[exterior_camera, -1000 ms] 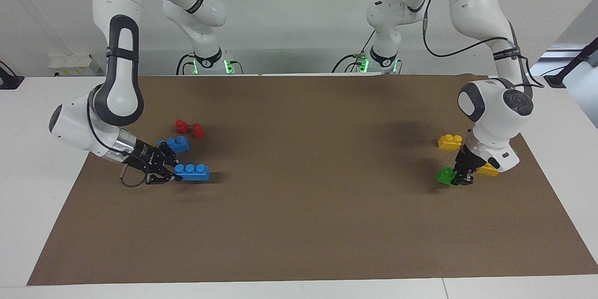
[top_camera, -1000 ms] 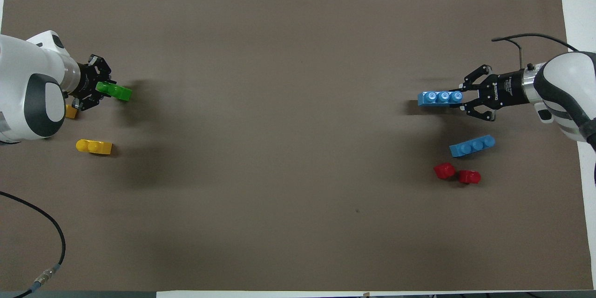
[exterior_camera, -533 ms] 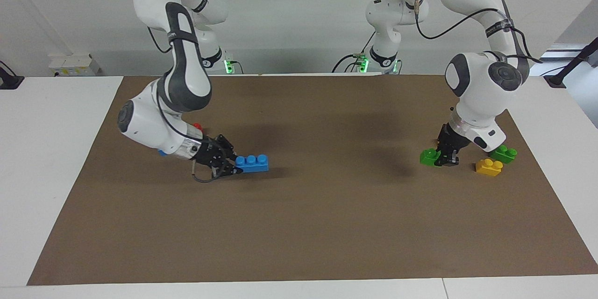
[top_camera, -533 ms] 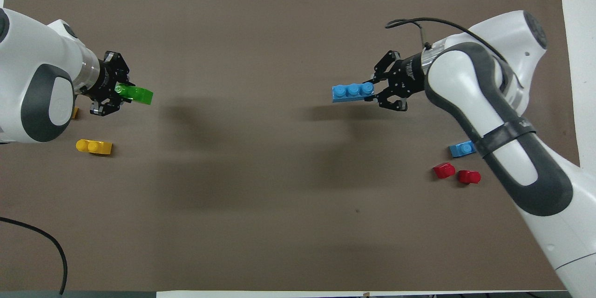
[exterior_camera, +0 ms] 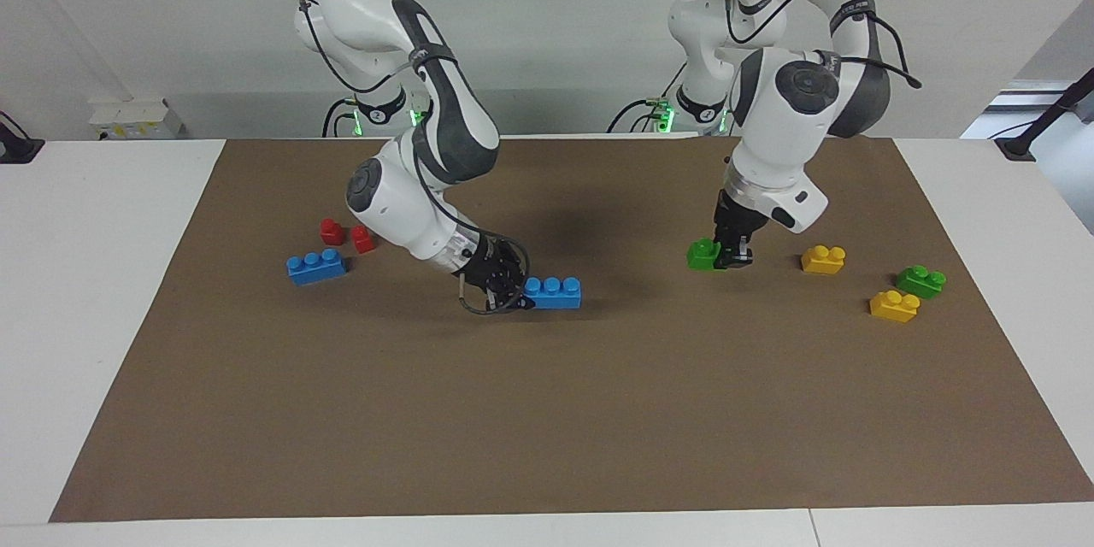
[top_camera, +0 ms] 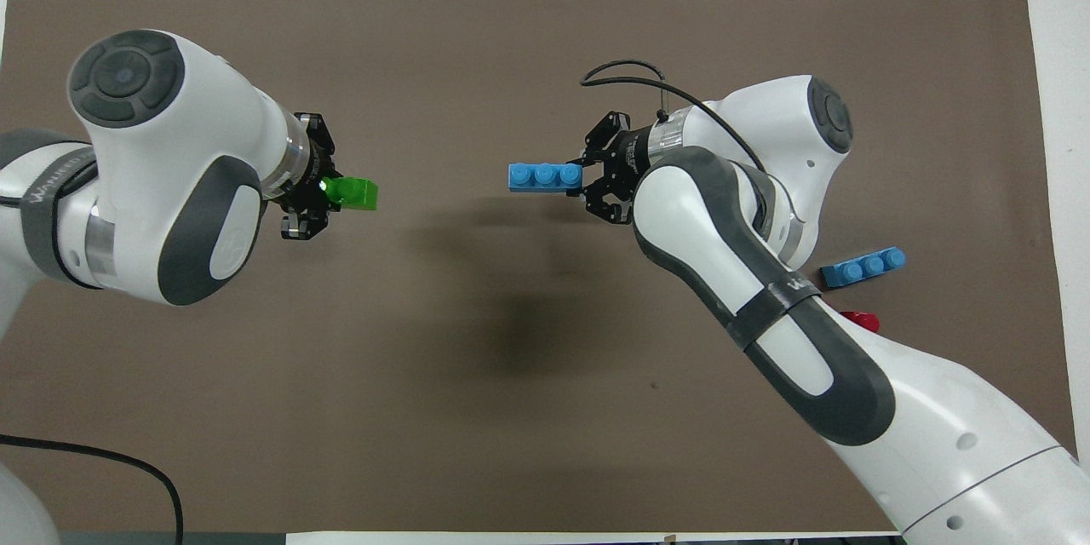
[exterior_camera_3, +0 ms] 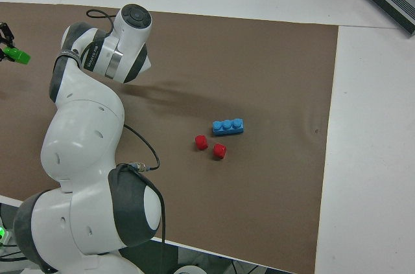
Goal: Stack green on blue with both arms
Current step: 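Lift the green brick with the left gripper while the right gripper lifts blue, then press the green brick onto the blue brick between both grippers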
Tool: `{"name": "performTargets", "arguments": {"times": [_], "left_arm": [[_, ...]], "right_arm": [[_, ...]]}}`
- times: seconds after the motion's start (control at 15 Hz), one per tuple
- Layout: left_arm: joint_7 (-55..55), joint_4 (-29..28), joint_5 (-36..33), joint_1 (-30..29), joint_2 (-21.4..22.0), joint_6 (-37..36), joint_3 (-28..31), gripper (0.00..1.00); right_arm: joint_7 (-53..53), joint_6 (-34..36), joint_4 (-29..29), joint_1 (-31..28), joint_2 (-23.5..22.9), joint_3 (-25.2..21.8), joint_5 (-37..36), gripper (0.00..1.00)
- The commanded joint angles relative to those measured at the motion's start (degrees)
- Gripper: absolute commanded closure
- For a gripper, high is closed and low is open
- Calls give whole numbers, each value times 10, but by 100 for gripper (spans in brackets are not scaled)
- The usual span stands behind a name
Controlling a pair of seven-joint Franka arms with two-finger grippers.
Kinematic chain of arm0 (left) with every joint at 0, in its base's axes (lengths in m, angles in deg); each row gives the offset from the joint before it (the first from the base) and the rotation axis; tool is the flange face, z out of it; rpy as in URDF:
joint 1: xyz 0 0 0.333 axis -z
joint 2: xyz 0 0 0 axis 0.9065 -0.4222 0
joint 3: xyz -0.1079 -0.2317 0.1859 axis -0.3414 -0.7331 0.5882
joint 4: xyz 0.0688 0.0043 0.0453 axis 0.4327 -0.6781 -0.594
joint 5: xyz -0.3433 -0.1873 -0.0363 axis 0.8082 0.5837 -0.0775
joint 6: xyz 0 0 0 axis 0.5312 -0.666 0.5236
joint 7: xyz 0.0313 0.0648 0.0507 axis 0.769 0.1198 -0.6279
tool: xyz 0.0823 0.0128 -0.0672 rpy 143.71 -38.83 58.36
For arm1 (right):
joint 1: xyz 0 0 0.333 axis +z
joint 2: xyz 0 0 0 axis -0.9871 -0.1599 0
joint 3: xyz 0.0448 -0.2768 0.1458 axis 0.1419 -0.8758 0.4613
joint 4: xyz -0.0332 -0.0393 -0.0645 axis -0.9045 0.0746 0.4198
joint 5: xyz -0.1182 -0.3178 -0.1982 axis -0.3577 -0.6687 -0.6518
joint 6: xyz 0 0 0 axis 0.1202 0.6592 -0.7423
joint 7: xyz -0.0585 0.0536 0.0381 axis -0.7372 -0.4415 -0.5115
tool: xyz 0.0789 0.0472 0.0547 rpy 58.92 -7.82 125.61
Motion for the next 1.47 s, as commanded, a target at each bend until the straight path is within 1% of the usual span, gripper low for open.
{"name": "performTargets", "arguments": {"times": [0.0,0.2,0.4,0.6,0.73,0.93,1.2,1.33,1.4], "left_arm": [[-61,-7,-10,36,13,-6,8,100],[-103,-9,-10,61,14,1,8,100],[-133,-17,-10,84,17,16,8,100],[-161,-59,-12,115,30,62,8,100],[-168,-79,-26,129,28,94,8,100],[-174,-91,-28,141,16,122,8,100],[-177,-110,-34,150,2,157,8,100],[-201,-113,-56,155,-11,172,8,100],[-217,-111,-68,156,-24,184,8,100]], "right_arm": [[5,-63,-20,37,-11,-1,33,100],[24,-78,-28,54,-21,-1,44,100],[32,-105,-42,70,-21,-1,71,100],[35,-113,-44,71,-27,-1,73,100],[36,-116,-52,75,-28,-1,73,100],[45,-132,-57,78,-41,-1,78,100],[82,-136,-61,79,-46,-1,110,100],[83,-140,-61,79,-47,-1,112,100],[83,-141,-61,79,-47,-1,112,100]]}}
